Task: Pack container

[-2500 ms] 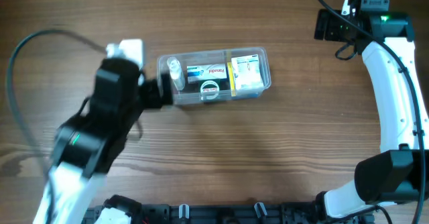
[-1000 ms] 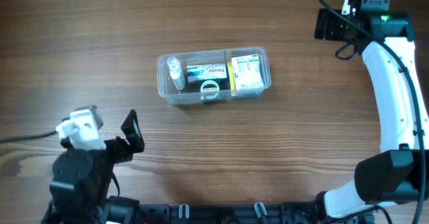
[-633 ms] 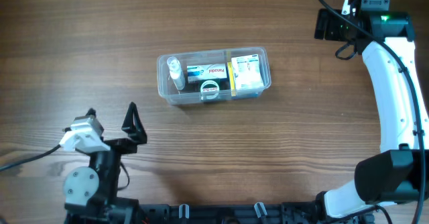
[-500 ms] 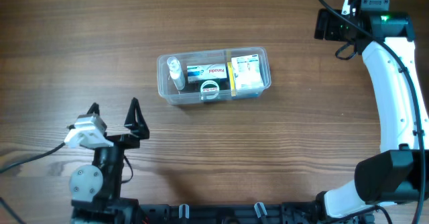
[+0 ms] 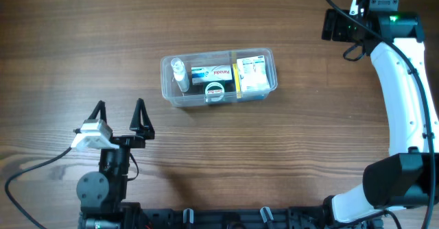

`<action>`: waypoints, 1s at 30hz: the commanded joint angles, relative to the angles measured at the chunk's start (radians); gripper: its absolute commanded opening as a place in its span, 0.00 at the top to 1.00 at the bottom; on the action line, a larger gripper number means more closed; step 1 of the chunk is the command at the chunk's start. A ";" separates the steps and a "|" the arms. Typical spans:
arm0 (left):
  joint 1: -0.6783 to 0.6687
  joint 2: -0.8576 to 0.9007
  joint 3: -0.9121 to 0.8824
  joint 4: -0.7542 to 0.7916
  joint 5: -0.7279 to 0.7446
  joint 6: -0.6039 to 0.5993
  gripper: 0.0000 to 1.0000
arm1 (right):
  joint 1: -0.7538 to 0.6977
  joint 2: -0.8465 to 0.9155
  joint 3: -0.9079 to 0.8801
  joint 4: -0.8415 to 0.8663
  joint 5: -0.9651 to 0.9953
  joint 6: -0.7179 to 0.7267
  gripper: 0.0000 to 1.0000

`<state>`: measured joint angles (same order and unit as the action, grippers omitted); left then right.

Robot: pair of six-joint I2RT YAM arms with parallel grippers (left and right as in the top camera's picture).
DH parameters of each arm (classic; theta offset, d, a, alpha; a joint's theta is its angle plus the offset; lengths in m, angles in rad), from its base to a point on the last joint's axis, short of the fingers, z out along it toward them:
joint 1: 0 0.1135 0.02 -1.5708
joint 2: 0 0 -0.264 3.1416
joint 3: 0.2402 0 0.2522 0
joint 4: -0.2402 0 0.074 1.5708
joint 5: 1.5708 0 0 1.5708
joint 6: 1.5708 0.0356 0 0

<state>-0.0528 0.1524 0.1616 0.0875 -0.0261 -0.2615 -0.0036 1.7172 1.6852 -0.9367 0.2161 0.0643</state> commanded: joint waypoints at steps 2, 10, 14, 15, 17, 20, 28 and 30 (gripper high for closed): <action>0.022 -0.054 -0.029 0.003 0.018 -0.005 0.00 | 0.002 0.009 -0.005 0.002 -0.013 0.017 0.00; 0.027 -0.129 -0.097 0.007 0.018 -0.005 0.00 | 0.002 0.009 -0.005 0.002 -0.013 0.016 0.00; 0.027 -0.150 -0.127 0.007 0.018 -0.005 0.00 | 0.002 0.009 -0.005 0.002 -0.013 0.016 0.00; 0.027 -0.150 -0.137 0.006 0.018 -0.005 0.00 | 0.002 0.009 -0.005 0.002 -0.013 0.016 0.00; 0.027 -0.150 -0.156 0.004 0.019 -0.005 0.00 | 0.002 0.009 -0.005 0.002 -0.013 0.016 0.00; 0.027 -0.150 -0.156 -0.043 0.018 -0.005 0.00 | 0.002 0.009 -0.005 0.002 -0.013 0.017 0.00; 0.027 -0.149 -0.156 -0.162 0.030 -0.008 0.00 | 0.002 0.009 -0.005 0.002 -0.013 0.017 0.00; 0.027 -0.148 -0.156 -0.162 0.030 -0.008 0.00 | 0.002 0.009 -0.005 0.002 -0.013 0.016 0.00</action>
<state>-0.0360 0.0139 0.0101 -0.0723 -0.0147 -0.2619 -0.0036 1.7172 1.6852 -0.9371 0.2161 0.0639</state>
